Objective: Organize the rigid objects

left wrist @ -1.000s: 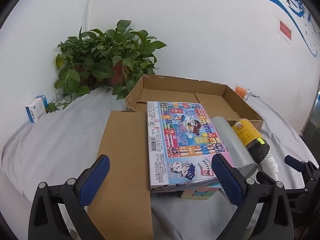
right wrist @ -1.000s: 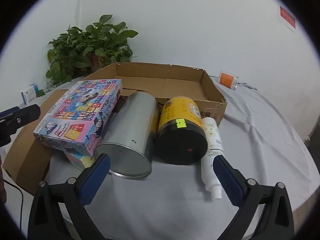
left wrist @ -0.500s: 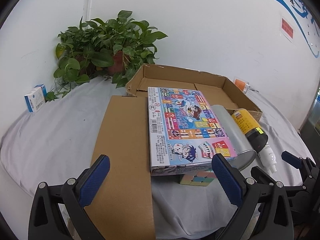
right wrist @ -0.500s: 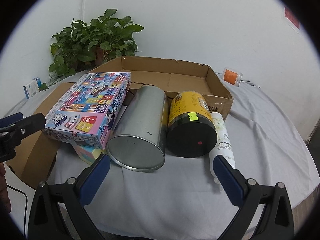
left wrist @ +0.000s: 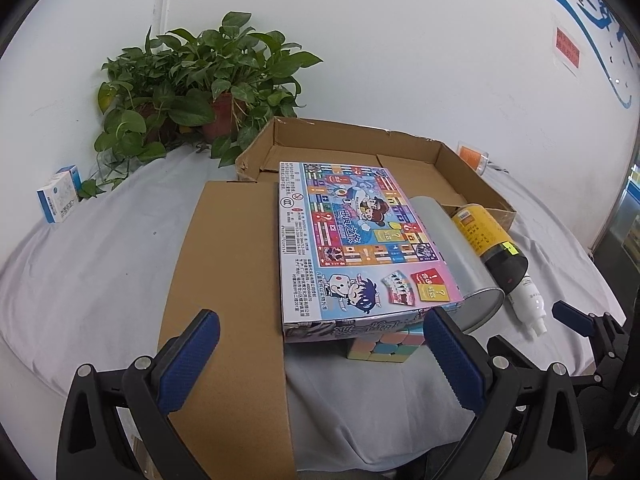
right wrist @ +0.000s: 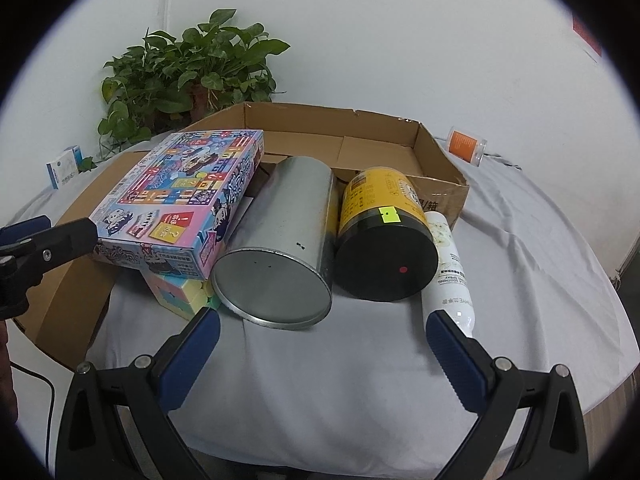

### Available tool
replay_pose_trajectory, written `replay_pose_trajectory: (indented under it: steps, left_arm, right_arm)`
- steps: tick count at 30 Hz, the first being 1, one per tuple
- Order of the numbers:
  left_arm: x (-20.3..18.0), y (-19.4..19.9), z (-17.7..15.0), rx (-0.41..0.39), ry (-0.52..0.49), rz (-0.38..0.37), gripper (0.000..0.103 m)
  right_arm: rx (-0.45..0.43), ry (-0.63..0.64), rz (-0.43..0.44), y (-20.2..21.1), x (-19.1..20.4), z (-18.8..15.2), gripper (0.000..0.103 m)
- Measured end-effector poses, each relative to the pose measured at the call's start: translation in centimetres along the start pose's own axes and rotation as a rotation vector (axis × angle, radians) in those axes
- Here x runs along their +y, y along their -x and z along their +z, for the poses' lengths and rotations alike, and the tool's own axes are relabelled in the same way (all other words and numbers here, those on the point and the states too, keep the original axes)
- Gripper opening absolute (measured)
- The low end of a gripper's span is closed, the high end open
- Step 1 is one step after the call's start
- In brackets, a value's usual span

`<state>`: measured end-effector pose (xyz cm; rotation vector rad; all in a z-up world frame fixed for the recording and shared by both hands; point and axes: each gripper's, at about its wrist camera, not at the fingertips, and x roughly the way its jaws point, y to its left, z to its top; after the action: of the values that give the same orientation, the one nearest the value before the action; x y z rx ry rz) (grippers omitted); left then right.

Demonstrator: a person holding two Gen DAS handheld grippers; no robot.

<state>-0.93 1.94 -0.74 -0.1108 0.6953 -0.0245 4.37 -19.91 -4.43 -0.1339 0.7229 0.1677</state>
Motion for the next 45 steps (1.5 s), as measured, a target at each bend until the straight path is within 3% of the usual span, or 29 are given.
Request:
replay_pose_trajectory:
  steps: [2, 4, 10, 13, 16, 20, 24, 25, 26, 27, 30, 32, 34, 37, 39, 41, 45]
  left_arm:
    - [1.3, 0.2, 0.3, 0.009, 0.012, -0.018, 0.102]
    - [4.1, 0.7, 0.6, 0.025, 0.088, -0.019, 0.102]
    - [12.6, 0.3, -0.9, 0.139, 0.285, -0.089, 0.099]
    - [14.0, -1.1, -2.0, 0.197, 0.347, -0.267, 0.074]
    - [14.1, -1.7, -2.4, 0.227, 0.361, -0.368, 0.073]
    - [14.7, -1.5, -2.0, 0.235, 0.371, -0.539, 0.072]
    - [14.1, -2.1, -1.7, 0.242, 0.361, -0.606, 0.072]
    - [14.2, -2.2, -1.6, 0.240, 0.363, -0.613, 0.071]
    - [14.5, -2.4, -1.6, 0.237, 0.369, -0.612, 0.071]
    - [14.7, -2.4, -1.7, 0.235, 0.376, -0.614, 0.071]
    - [16.0, -3.0, -2.2, 0.226, 0.409, -0.570, 0.080]
    - [17.3, -3.8, -2.7, 0.230, 0.458, -0.519, 0.086]
    - [17.9, -4.4, -3.1, 0.221, 0.504, -0.555, 0.087]
    - [17.1, -3.2, -2.3, 0.173, 0.444, -0.536, 0.065]
    - [16.3, -2.6, -1.3, 0.150, 0.406, -0.503, 0.059]
    - [15.6, -2.6, -0.5, 0.157, 0.378, -0.506, 0.049]
    - [12.7, -3.1, 0.5, 0.170, 0.312, -0.551, 0.047]
  right_arm:
    - [0.013, 0.015, 0.064, 0.0, 0.4, 0.0, 0.103]
    - [0.018, 0.045, 0.171, 0.5, 1.3, 0.1, 0.103]
    - [-0.009, 0.220, 0.466, 2.8, 8.3, 0.7, 0.103]
    - [0.027, 0.244, 0.550, 2.7, 11.5, 1.2, 0.103]
    - [0.077, 0.229, 0.557, 2.0, 13.8, 1.8, 0.103]
    - [0.103, 0.263, 0.485, 1.2, 15.3, 1.7, 0.103]
    - [0.164, 0.268, 0.380, -0.4, 15.9, 1.1, 0.102]
    - [0.172, 0.264, 0.351, -0.4, 15.9, 0.8, 0.100]
    - [0.187, 0.255, 0.330, -1.0, 15.6, 0.6, 0.086]
    - [0.209, 0.234, 0.370, -1.5, 15.4, 0.6, 0.079]
    - [0.225, 0.142, 0.466, -2.0, 13.9, 0.8, 0.079]
    - [0.254, 0.014, 0.591, -2.4, 12.4, 0.9, 0.079]
    - [0.305, -0.137, 0.733, -3.2, 10.9, 1.0, 0.079]
    - [0.448, -0.368, 0.979, -5.6, 9.5, -0.1, 0.079]
    - [0.508, -0.401, 1.093, -5.9, 9.5, -0.6, 0.082]
    - [0.492, -0.332, 1.078, -4.8, 9.4, -0.4, 0.092]
    - [0.278, -0.043, 0.712, 0.0, 8.1, 1.4, 0.095]
